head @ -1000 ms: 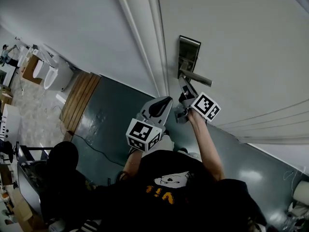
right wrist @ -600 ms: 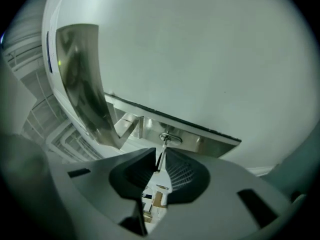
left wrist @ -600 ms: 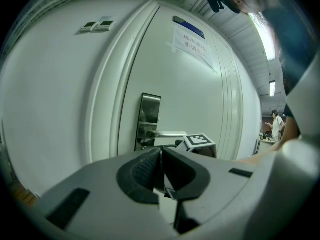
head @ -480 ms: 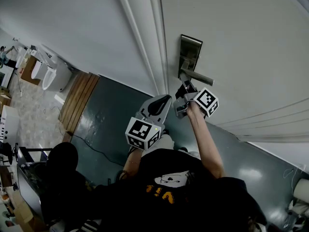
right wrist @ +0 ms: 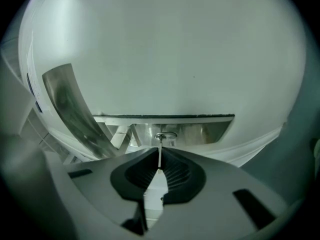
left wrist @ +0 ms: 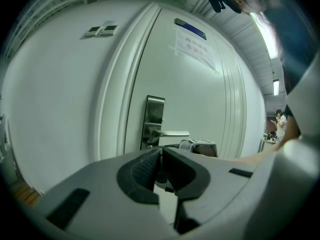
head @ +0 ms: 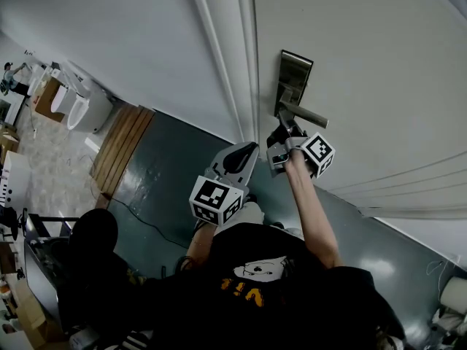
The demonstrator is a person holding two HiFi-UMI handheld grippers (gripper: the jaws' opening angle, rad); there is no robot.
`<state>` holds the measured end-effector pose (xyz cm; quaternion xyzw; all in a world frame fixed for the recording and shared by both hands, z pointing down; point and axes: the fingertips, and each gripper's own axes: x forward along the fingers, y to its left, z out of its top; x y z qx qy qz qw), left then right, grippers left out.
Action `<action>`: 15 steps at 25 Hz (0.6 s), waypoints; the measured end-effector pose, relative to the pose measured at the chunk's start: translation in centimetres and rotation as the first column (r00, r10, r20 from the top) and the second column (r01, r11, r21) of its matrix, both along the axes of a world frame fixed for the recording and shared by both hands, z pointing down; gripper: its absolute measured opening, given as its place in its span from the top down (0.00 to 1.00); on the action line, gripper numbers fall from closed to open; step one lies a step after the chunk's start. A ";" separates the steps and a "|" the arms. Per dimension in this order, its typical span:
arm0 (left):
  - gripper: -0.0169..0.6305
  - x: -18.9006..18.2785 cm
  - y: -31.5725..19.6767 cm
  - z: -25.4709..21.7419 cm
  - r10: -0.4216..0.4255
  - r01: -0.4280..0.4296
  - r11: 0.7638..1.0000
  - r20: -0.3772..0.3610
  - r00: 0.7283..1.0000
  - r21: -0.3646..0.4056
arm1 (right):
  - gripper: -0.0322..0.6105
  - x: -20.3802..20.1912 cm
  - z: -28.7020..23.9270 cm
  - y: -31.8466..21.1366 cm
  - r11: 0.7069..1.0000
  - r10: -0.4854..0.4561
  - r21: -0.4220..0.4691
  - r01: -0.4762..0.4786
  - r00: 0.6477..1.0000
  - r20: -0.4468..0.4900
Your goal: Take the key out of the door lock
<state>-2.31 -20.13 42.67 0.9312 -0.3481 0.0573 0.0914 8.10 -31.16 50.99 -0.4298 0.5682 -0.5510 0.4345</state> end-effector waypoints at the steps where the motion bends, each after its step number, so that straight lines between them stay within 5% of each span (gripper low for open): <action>1: 0.94 -0.1 0.0 0.0 -0.004 0.004 1.000 0.000 1.000 0.001 | 0.92 0.0 0.0 0.0 1.000 -0.001 -0.001 0.001 1.000 0.006; 15: 0.94 -1.6 0.5 0.4 -0.066 0.067 0.998 0.014 0.998 -0.016 | 0.92 0.2 0.2 0.2 0.999 0.028 -0.029 -0.027 0.999 0.035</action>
